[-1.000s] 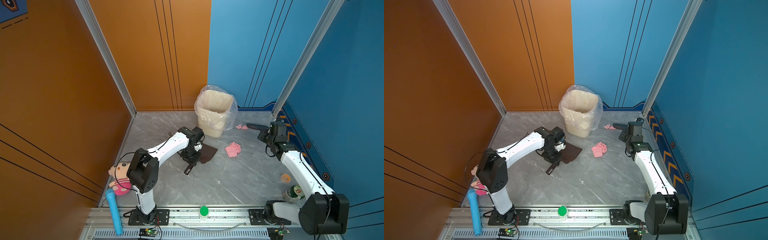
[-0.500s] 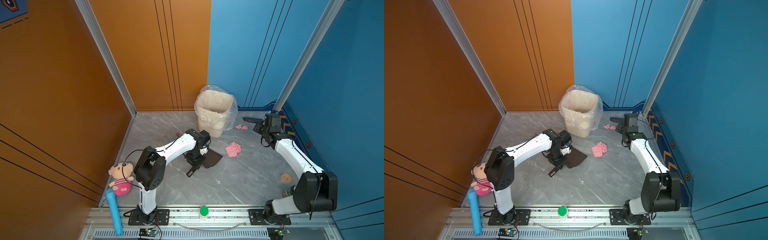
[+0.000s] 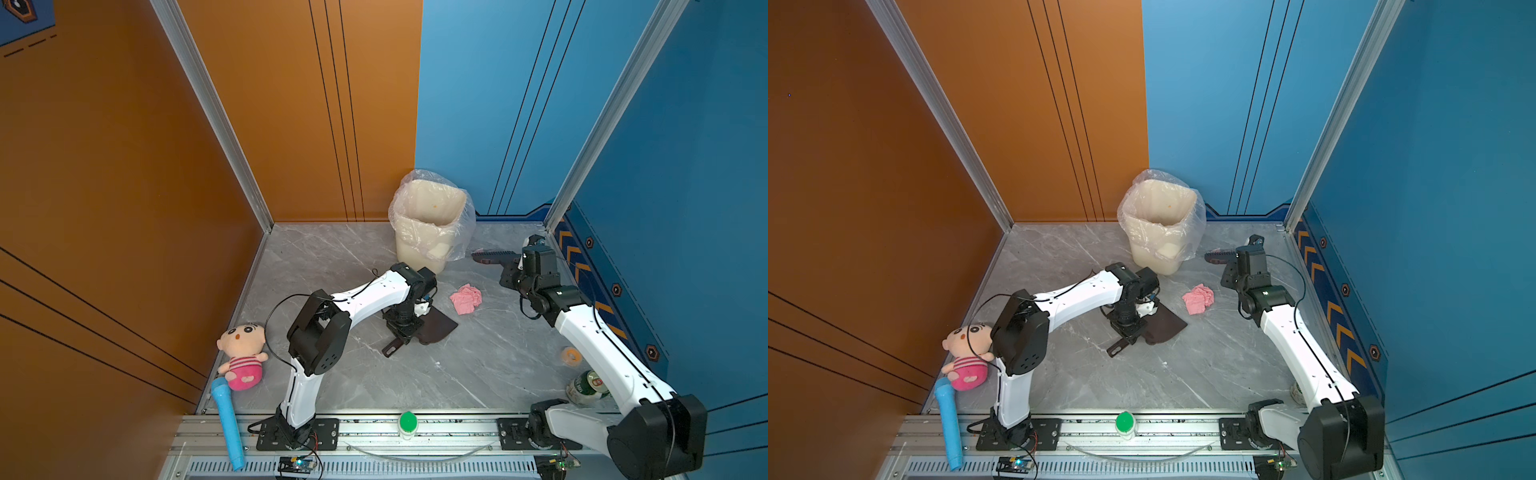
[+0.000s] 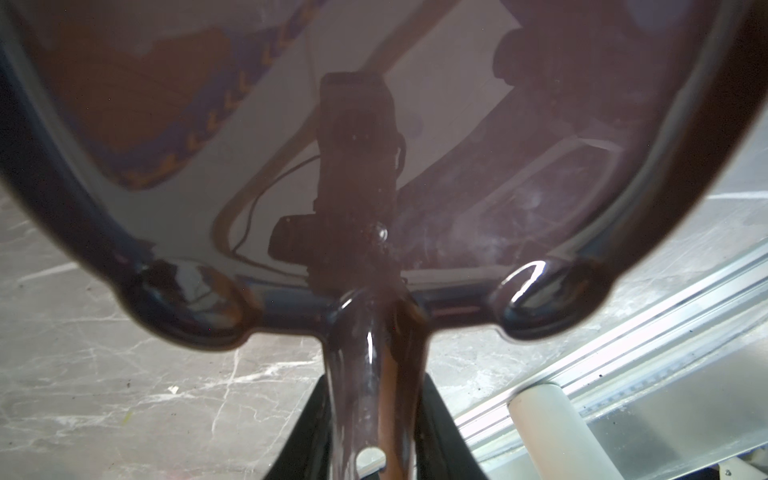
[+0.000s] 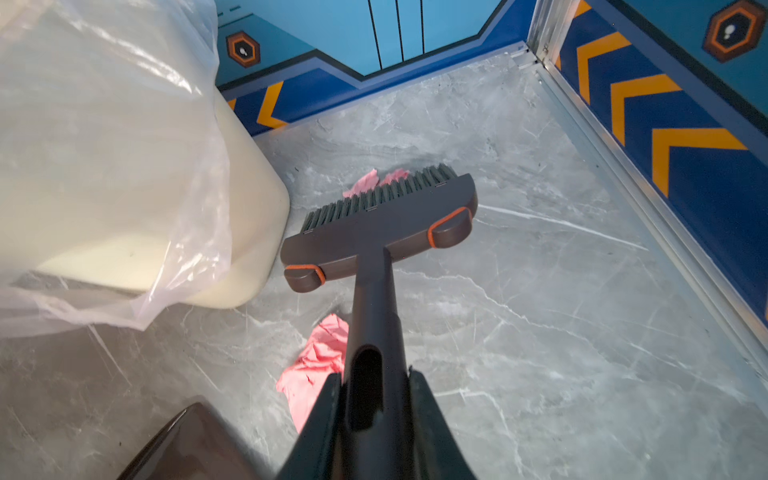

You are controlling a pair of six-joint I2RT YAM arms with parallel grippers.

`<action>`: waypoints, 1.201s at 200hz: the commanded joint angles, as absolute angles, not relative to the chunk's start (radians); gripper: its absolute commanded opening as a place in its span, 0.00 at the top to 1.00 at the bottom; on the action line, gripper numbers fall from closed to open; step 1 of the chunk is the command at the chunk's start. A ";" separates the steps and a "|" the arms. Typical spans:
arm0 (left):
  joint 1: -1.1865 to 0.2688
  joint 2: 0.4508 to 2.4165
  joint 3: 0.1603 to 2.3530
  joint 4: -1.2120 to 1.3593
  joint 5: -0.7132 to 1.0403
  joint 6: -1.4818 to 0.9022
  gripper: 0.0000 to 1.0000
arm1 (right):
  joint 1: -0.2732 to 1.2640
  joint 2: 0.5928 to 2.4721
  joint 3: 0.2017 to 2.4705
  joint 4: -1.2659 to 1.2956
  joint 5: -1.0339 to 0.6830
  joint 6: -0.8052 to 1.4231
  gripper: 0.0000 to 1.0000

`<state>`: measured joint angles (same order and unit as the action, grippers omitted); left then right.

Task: Sweep away the paper scraps from the table

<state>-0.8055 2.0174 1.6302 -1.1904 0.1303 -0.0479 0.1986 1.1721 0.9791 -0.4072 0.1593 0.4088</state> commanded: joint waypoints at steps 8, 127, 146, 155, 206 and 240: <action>-0.824 2.038 1.675 -1.227 0.109 -0.026 1.00 | 0.231 1.125 0.955 -0.521 0.197 0.407 1.00; -0.839 2.077 1.681 -1.241 0.082 -0.020 1.00 | 0.396 1.118 0.905 -0.688 0.099 0.437 1.00; -0.847 2.077 1.680 -1.242 0.082 -0.012 1.00 | 0.412 1.081 0.896 -0.680 0.098 0.446 1.00; -0.850 2.076 1.680 -1.242 0.079 -0.009 1.00 | 0.411 1.051 0.893 -0.674 0.124 0.449 1.00; -0.850 2.062 1.689 -1.240 0.003 -0.011 1.00 | 0.383 0.875 0.941 -0.776 0.399 0.503 1.00; -0.850 2.062 1.692 -1.239 -0.009 -0.009 1.00 | 0.356 0.890 0.966 -0.898 0.374 0.477 1.00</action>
